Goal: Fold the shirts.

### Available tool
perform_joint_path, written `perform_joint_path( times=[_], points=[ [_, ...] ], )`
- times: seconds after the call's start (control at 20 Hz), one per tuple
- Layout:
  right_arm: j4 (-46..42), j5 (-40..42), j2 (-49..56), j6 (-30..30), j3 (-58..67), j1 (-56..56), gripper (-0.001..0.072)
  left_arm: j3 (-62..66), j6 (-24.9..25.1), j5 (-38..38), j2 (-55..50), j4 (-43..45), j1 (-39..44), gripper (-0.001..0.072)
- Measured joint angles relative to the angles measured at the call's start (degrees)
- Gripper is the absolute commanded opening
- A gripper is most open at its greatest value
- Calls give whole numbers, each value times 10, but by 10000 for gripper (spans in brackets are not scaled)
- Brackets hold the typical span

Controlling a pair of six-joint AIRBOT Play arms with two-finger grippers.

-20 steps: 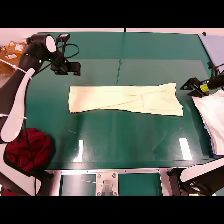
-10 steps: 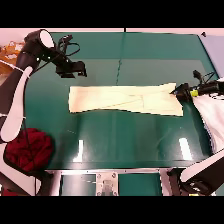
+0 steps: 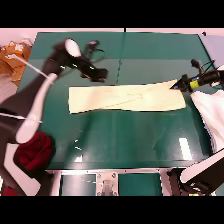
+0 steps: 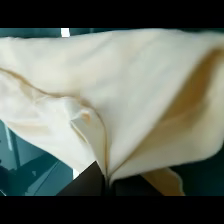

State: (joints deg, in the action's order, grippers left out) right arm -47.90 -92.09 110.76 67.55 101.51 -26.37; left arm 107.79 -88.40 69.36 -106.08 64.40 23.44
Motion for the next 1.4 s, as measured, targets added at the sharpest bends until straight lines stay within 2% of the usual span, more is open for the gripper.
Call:
perform_joint_path(
  times=[0.35,0.5,0.6,0.7,0.85,1.1,1.3,1.35,1.4],
  points=[
    [40,-57,-164,71,36,59,18,0,4,-207,-122,-97,148,20],
    [42,-62,-195,90,39,101,18,0,4,-240,-158,-152,170,21],
    [33,-61,-202,97,40,121,18,1,4,-234,-164,-174,170,20],
    [24,-56,-203,99,40,136,18,2,11,-202,-156,-181,156,20],
    [18,-53,-205,109,40,153,18,15,25,-106,-110,-165,110,20],
    [16,-18,-205,143,40,238,19,61,29,111,-1,-4,10,21],
    [16,90,-175,176,40,374,20,75,28,201,82,141,-71,20],
    [16,128,-157,188,40,411,42,77,28,212,98,165,-90,21],
    [15,175,-132,198,40,454,236,79,28,221,111,184,-107,21]
  ],
)
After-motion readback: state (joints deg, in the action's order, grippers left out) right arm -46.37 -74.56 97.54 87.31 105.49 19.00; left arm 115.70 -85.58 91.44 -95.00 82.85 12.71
